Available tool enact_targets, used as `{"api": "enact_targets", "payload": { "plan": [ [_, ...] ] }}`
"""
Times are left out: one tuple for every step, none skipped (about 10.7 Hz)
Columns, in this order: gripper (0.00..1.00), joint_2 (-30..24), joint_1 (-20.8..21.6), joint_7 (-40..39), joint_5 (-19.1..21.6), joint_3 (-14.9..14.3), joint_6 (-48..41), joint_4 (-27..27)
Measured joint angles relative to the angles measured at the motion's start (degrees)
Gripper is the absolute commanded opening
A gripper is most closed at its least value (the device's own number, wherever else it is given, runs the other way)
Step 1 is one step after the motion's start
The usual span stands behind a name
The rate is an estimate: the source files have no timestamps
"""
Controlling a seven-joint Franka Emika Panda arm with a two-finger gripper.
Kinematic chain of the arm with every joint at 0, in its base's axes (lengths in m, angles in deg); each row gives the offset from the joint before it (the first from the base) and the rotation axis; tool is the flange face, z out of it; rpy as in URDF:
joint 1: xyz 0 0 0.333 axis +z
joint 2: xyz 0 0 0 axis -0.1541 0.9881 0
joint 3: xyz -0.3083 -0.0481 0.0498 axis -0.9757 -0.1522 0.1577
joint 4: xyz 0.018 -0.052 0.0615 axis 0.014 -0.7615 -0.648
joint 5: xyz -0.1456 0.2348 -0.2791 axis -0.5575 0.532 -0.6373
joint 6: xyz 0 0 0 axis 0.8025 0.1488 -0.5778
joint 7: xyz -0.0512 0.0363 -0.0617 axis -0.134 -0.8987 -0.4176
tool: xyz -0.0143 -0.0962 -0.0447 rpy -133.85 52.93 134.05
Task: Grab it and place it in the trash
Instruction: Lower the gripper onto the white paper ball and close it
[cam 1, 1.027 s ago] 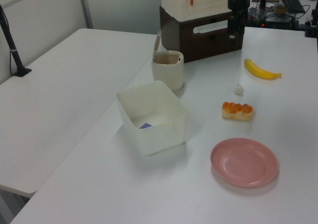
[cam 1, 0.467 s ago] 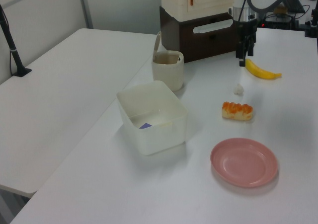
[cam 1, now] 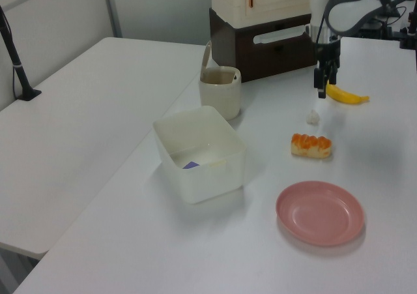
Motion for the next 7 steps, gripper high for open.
{"api": "enact_targets", "payload": {
  "plan": [
    [0.96, 2.36, 0.31, -0.11, -0.01, 0.15, 2.1, 0.0],
    [0.97, 4.26, 0.51, -0.13, -0.01, 0.56, 3.54, 0.09],
    [0.97, 5.4, 1.0, -0.17, -0.01, 0.82, 4.16, 0.2],
    [0.98, 5.86, 1.61, -0.17, -0.01, 1.13, 4.3, 0.33],
    [0.98, 5.86, 1.99, -0.17, -0.01, 1.58, 4.31, 0.75],
    [0.97, 5.81, 2.03, -0.17, -0.01, 2.15, 4.31, 1.42],
    [0.96, 5.8, 2.06, -0.17, -0.01, 2.72, 4.31, 1.87]
  ]
}}
